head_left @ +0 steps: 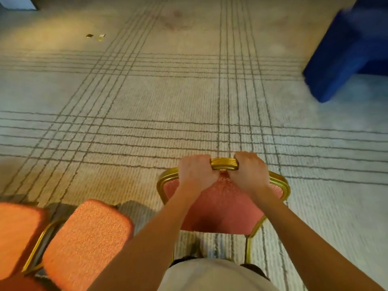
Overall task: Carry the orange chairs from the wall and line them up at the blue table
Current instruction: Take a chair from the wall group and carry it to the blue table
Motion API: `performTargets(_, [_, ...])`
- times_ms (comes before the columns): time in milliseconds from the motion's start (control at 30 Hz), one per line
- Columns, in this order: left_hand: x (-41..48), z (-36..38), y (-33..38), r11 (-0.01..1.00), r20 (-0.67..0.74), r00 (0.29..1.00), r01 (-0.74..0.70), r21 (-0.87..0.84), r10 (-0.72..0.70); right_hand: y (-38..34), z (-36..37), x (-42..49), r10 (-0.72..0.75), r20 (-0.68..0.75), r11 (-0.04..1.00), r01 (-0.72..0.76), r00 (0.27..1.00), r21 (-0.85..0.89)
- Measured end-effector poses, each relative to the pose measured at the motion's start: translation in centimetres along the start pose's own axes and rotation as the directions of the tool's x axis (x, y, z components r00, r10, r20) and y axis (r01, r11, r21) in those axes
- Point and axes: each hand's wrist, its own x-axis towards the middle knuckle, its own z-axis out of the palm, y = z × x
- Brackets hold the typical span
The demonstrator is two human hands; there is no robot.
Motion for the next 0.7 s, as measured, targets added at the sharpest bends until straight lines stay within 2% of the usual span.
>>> performTargets(100, [-0.4,0.2,-1.4,0.999,-0.029,0.999,-0.037,-0.014,0.037,-0.5,0.1,-0.4,-0.017,-0.007,1.000,0.017,1.000,-0.012])
performTargets(300, [-1.1,0.6,-1.6,0.994,-0.078,0.992,-0.100,-0.051,0.096,-0.5,0.9,-2.1,0.098,-0.151,0.995,-0.102,0.984,-0.021])
performTargets(500, [-2.8,0.9,-1.9,0.987,-0.104,0.987,-0.132,-0.091,0.123,-0.5,0.7,-3.2,0.022,-0.126,0.998,-0.029,0.992,-0.056])
performTargets(700, [-1.5,0.5,-1.2,0.973,-0.120,0.973,-0.210,-0.097,0.198,0.3,-0.3,-4.0,0.026,-0.232,0.998,-0.037,0.972,-0.044])
